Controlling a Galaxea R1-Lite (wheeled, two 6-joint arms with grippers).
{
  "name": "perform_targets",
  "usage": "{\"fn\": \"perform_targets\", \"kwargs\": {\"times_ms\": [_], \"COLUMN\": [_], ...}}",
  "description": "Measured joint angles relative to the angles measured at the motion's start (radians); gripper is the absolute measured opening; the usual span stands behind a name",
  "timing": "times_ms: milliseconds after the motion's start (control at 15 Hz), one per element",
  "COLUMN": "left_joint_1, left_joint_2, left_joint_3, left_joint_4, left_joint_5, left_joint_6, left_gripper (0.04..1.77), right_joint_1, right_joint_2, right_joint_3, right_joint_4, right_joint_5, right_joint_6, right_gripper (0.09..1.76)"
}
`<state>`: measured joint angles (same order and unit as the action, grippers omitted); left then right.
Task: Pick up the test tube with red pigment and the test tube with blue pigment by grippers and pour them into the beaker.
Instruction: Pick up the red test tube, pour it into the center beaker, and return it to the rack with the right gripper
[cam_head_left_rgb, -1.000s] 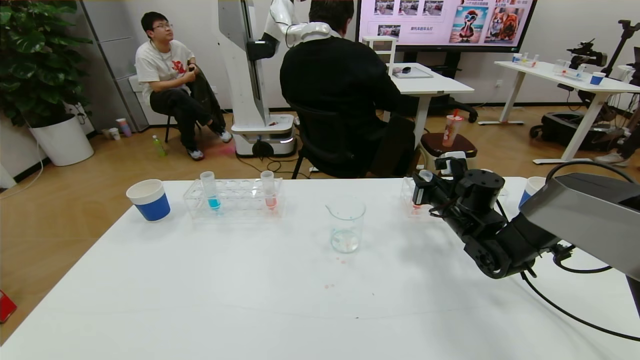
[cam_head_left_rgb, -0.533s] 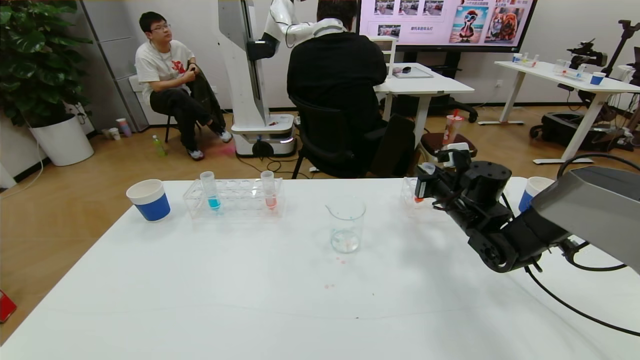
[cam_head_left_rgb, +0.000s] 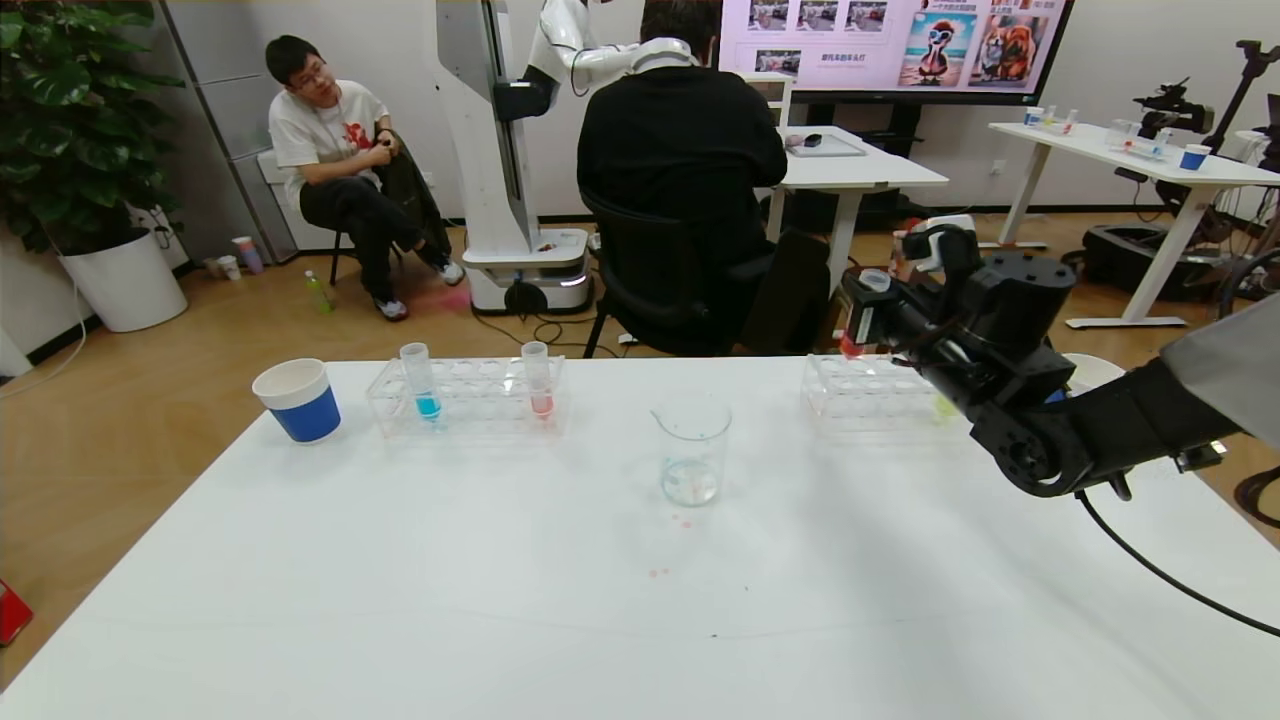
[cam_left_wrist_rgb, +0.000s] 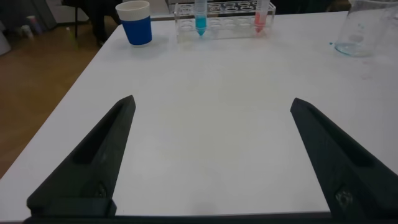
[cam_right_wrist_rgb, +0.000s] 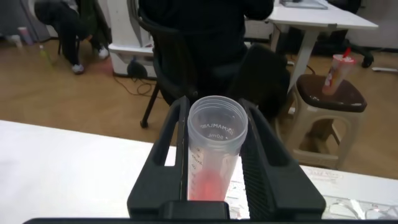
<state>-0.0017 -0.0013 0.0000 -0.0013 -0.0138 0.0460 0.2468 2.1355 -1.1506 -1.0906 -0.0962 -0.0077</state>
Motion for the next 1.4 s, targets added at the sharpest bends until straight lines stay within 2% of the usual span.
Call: {"fn": "perform_targets", "kwargs": {"times_ms": [133, 267, 400, 600, 800, 1133, 1400], "left_joint_1": [0.0, 0.0, 0.0, 0.0, 0.0, 0.0, 0.0], "left_joint_2": [0.0, 0.0, 0.0, 0.0, 0.0, 0.0, 0.0], "left_joint_3": [0.0, 0.0, 0.0, 0.0, 0.0, 0.0, 0.0], "left_joint_4": [0.0, 0.0, 0.0, 0.0, 0.0, 0.0, 0.0], "left_joint_5": [0.0, 0.0, 0.0, 0.0, 0.0, 0.0, 0.0], "left_joint_6": [0.0, 0.0, 0.0, 0.0, 0.0, 0.0, 0.0], "left_gripper": [1.74, 1.74, 1.74, 1.74, 1.74, 1.74, 1.74], "right_joint_1": [0.016, 0.037, 0.064, 0.123, 0.163, 0.18, 0.171], "right_joint_2": [-0.036, -0.077, -0.112, -0.134, -0.127, -0.021, 0.036], "right_joint_3": [0.02, 0.07, 0.126, 0.161, 0.16, 0.127, 0.085], "right_joint_4": [0.004, 0.012, 0.009, 0.001, -0.02, -0.21, -0.227], "right_joint_5": [0.05, 0.168, 0.273, 0.346, 0.406, 0.497, 0.598], "right_joint_6": [0.0, -0.007, -0.078, -0.19, -0.324, -0.525, -0.688], "right_gripper": [0.51, 0.51, 0.51, 0.51, 0.51, 0.51, 0.51]}}
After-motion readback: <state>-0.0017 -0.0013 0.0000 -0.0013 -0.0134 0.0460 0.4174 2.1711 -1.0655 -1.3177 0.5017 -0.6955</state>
